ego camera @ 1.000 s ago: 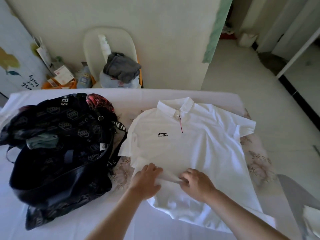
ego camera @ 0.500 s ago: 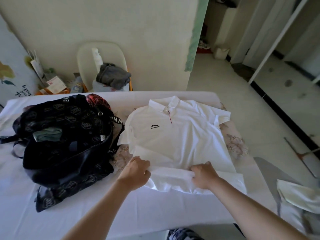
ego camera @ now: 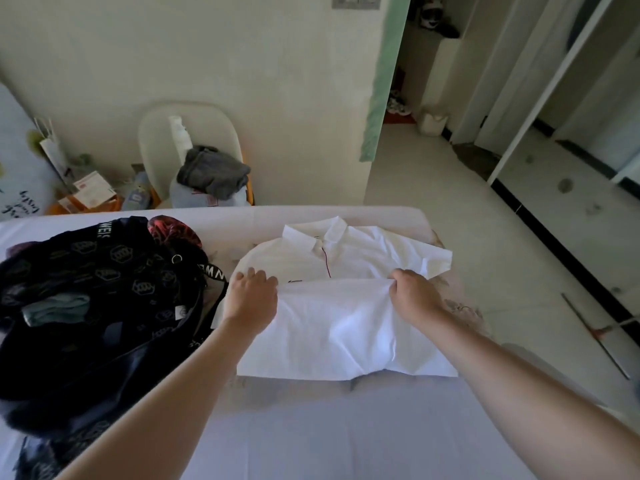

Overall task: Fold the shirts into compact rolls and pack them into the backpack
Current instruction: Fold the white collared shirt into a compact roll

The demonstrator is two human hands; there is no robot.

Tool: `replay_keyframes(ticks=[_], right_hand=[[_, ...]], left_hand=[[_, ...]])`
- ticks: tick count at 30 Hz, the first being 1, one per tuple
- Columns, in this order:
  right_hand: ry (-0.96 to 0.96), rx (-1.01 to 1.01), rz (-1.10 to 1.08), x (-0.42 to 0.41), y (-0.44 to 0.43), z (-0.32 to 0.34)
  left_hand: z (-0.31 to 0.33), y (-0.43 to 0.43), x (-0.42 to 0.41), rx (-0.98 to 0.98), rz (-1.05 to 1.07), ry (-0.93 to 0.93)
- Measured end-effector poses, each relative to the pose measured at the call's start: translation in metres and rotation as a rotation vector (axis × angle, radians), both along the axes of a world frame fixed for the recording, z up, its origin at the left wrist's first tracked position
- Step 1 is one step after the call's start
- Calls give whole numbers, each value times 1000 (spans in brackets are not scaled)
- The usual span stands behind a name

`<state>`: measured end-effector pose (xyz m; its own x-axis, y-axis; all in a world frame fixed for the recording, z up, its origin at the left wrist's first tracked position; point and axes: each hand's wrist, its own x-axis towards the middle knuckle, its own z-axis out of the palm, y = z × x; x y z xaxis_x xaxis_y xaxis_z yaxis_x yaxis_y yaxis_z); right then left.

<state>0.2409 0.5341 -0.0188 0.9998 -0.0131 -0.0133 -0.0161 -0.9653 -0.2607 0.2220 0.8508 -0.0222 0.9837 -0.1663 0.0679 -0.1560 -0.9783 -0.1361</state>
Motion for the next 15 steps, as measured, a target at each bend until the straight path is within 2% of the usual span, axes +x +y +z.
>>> replay_keyframes(ticks=[4,9,12,15], right_hand=[[-24,104,3,72,12,9],[-125,185,-7,141,30,3],[28,103,60,129,37,-38],[168,-33,202,92,36,-89]], left_hand=[[24,-6,68,39,193,78],[11,0,141,-346,304,50],[-14,-6,140,-474,241,23],[-55,-12,106,-479,270,92]])
